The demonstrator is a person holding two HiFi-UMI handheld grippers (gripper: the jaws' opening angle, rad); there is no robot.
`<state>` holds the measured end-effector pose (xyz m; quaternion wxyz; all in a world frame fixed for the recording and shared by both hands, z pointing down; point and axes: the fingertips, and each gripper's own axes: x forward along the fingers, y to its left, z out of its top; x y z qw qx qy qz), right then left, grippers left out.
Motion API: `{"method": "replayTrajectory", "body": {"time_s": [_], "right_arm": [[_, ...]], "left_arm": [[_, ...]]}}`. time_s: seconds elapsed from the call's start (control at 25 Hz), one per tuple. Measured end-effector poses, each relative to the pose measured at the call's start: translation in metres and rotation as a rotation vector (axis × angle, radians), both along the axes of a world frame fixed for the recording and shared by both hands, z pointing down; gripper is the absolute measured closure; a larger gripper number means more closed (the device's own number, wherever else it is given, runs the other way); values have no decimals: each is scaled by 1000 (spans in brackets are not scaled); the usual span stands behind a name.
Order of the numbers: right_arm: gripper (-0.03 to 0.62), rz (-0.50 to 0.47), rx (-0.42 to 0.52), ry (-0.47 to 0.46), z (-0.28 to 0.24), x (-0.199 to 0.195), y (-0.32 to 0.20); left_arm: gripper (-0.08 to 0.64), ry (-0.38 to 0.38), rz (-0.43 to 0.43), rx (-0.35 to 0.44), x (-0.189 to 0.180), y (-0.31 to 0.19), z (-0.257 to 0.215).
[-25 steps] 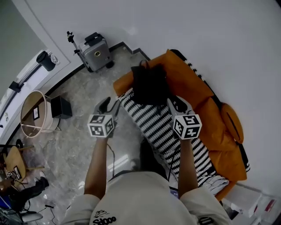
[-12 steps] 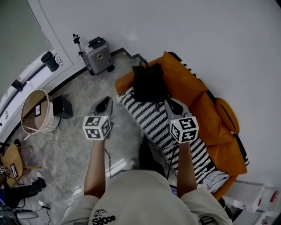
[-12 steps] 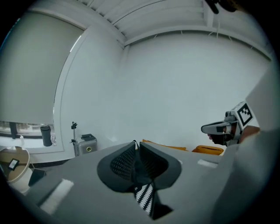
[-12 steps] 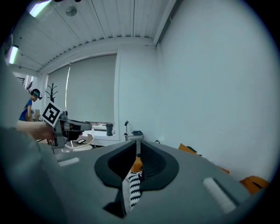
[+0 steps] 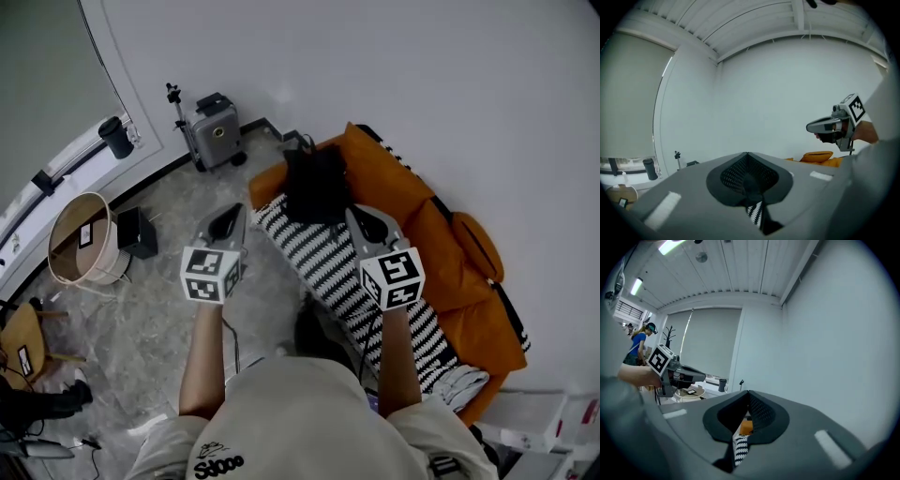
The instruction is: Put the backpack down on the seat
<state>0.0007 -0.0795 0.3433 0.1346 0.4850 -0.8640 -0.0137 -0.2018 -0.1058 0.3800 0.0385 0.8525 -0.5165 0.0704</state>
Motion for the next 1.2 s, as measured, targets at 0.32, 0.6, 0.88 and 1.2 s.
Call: {"method": "replayTrajectory", "body": {"time_s": [0.32, 0.6, 0.88, 1.2], "right_arm": [[589, -39, 80, 24, -33, -11, 38], [589, -66, 114, 43, -47, -12, 69], [591, -102, 128, 48, -52, -22, 94], [591, -100, 114, 63, -46, -25, 98]], "left_arm": [[549, -56, 76, 127, 22, 47, -55], [549, -60, 84, 185, 31, 82, -78], [549, -58, 104, 220, 39, 109, -90], [549, -63, 96, 206, 39, 115, -84]]}}
